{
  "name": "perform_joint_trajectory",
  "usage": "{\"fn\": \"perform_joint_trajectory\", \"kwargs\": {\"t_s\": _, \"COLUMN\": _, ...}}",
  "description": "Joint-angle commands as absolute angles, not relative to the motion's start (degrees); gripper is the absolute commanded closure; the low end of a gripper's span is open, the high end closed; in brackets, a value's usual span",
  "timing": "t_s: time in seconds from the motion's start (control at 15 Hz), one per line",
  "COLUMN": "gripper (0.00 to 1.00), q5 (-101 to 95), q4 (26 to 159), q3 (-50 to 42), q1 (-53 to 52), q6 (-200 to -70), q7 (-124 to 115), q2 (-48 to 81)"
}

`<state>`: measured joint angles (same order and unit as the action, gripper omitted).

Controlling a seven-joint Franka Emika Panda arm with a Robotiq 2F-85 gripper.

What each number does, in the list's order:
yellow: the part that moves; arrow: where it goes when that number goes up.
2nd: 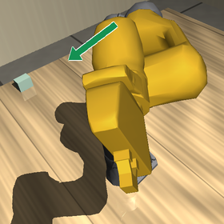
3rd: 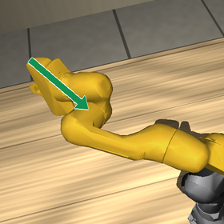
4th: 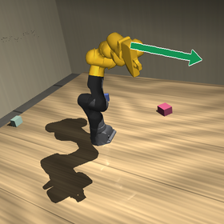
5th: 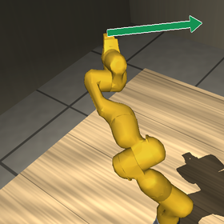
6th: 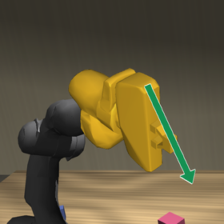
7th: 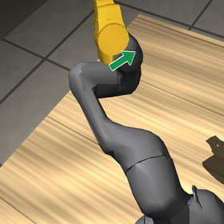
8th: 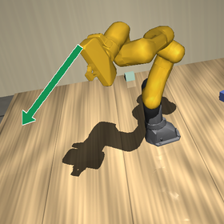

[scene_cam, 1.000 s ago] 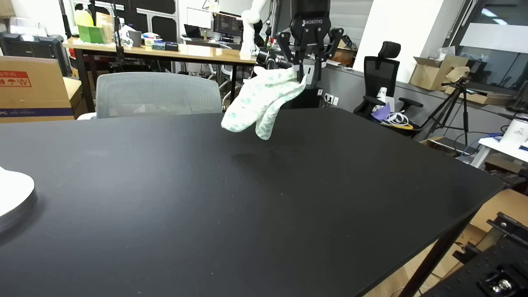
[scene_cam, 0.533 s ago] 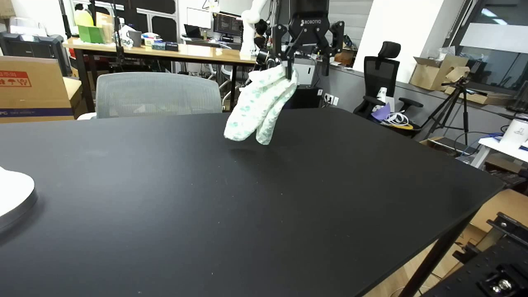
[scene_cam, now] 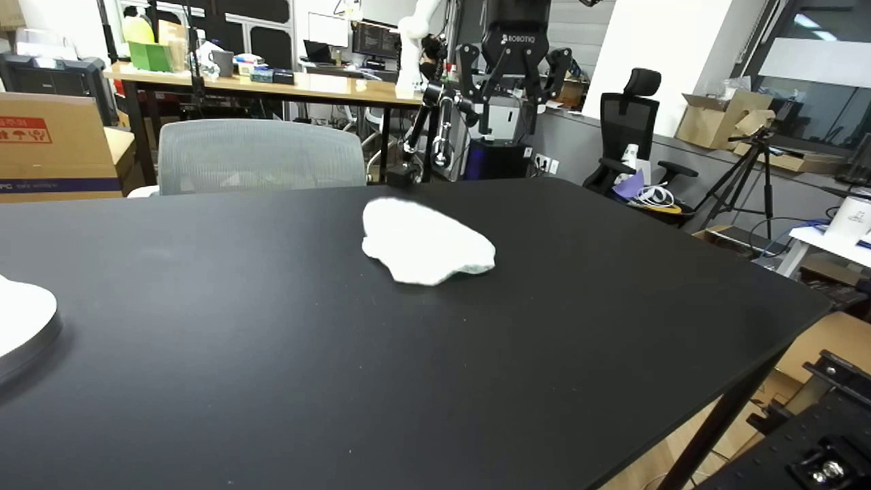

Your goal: Hang the cloth on the stand

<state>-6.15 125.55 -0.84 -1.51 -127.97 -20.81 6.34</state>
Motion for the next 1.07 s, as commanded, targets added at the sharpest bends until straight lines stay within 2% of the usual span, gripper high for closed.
{"fn": "perform_joint_trajectory", "kwargs": {"t_s": 0.0, "gripper": 0.65, "q5": -3.74, "q4": 125.65, "q3": -1.06, "q1": -0.74, "q6": -128.88, "q7": -17.88, "q2": 6.74}}
{"fn": "perform_joint_trajectory", "kwargs": {"t_s": 0.27, "gripper": 0.93, "q5": -5.31, "q4": 127.57, "q3": -0.24, "q1": -1.7, "q6": -129.73, "q7": -14.32, "q2": 6.91}}
{"fn": "perform_joint_trajectory", "kwargs": {"t_s": 0.4, "gripper": 1.0, "q5": -7.5, "q4": 129.31, "q3": 0.32, "q1": -2.6, "q6": -131.65, "q7": -13.69, "q2": 7.04}}
{"fn": "perform_joint_trajectory", "kwargs": {"t_s": 0.47, "gripper": 0.63, "q5": -8.31, "q4": 130.18, "q3": 0.6, "q1": -3.02, "q6": -132.64, "q7": -13.45, "q2": 7.21}}
{"fn": "perform_joint_trajectory", "kwargs": {"t_s": 0.6, "gripper": 0.67, "q5": -10.81, "q4": 131.8, "q3": 0.74, "q1": -3.8, "q6": -136.35, "q7": -14.29, "q2": 7.84}}
{"fn": "perform_joint_trajectory", "kwargs": {"t_s": 1.0, "gripper": 0.26, "q5": -29.37, "q4": 136.93, "q3": -2.67, "q1": -7.25, "q6": -151.49, "q7": -27.43, "q2": 11.72}}
